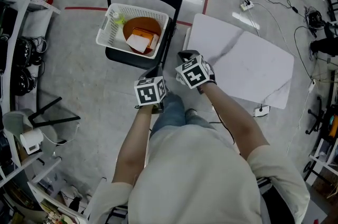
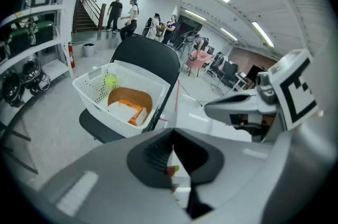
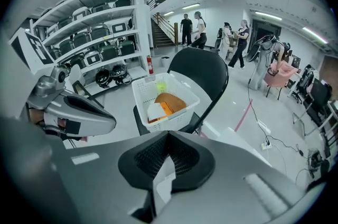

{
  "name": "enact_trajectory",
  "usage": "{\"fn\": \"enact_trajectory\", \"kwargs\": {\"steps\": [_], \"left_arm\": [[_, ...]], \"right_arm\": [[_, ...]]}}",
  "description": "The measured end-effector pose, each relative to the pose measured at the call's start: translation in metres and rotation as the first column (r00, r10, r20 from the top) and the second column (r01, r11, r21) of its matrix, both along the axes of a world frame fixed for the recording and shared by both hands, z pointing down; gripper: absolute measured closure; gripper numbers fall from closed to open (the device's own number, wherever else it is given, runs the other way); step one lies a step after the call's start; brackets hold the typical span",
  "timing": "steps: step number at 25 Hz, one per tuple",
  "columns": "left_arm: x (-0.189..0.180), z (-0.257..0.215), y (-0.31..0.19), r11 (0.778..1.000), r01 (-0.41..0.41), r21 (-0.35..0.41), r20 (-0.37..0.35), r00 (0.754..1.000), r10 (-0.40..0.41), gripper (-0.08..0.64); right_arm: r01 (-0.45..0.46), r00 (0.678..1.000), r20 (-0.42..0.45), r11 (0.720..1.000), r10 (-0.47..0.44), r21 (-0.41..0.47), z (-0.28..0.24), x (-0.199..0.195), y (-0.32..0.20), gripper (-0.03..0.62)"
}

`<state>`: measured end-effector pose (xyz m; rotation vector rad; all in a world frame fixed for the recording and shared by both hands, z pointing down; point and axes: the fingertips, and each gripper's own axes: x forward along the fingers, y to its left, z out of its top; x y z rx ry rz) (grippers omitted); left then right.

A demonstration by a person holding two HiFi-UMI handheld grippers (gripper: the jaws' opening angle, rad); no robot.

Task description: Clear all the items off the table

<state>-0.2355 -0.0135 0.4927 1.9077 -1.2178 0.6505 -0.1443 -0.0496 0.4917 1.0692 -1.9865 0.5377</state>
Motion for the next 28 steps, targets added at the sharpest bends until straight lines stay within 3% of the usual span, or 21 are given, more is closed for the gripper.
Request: {"fn": "enact_trajectory", "kwargs": {"steps": [10, 18, 28], "left_arm": [[0.055, -0.004, 0.088, 0.999, -0.042, 0.022, 0.010, 0.999, 0.042, 0.551], [0.105, -0.005, 0.156, 0.991, -0.130, 0.025, 0.002, 0.991, 0.130, 0.551], [0.169, -0.014, 0.215, 0.952, -0.303, 0.052, 0.006, 0.953, 0.303, 0.551]], "right_arm": [[-0.074, 0.997, 0.025, 0.997, 0.073, 0.017, -0.007, 0.064, 0.105, 0.594], [-0.177, 0.984, 0.032, 0.984, 0.176, 0.025, -0.008, 0.122, 0.186, 0.594], [-0.368, 0.927, 0.092, 0.929, 0.363, 0.042, -0.025, 0.187, 0.263, 0.594]]}}
